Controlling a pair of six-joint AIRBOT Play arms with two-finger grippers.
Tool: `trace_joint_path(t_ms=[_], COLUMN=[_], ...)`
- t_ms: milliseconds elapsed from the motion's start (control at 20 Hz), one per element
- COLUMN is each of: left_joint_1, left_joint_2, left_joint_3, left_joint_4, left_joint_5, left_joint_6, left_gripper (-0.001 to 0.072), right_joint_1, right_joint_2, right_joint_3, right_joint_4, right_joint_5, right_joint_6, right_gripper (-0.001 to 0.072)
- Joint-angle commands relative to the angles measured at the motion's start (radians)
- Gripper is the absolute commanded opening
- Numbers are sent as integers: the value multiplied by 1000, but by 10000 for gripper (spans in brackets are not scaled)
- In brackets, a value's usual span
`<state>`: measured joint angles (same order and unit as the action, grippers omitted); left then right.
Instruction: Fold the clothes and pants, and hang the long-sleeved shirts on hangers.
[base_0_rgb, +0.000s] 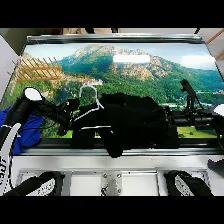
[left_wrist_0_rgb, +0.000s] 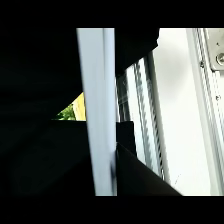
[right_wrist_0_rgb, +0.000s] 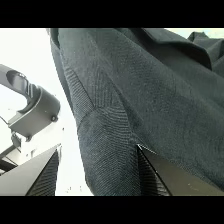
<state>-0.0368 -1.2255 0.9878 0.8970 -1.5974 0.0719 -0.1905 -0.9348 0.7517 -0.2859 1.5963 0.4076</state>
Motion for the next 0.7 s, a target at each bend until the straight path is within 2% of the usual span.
trace_joint_path(t_ms=[0,500,550,650], left_joint_1=[-1,-1,-1,-1], left_joint_2=[-1,-1,-1,-1], left_joint_3=[0,0,0,0], left_joint_4=[0,0,0,0], left_joint_5=[0,0,0,0], left_joint_6=[-1,-2,-2,-2], left_gripper=[25,25,25,25], right_joint_1=[1,110,110,109], right_joint_2=[-1,0,0,0], right_joint_3=[0,0,0,0], right_joint_4=[3,3,3,3], right_joint_5=[-3,-86,-87,-90], right_joint_6=[0,0,0,-1], right_gripper=[503,502,481,343])
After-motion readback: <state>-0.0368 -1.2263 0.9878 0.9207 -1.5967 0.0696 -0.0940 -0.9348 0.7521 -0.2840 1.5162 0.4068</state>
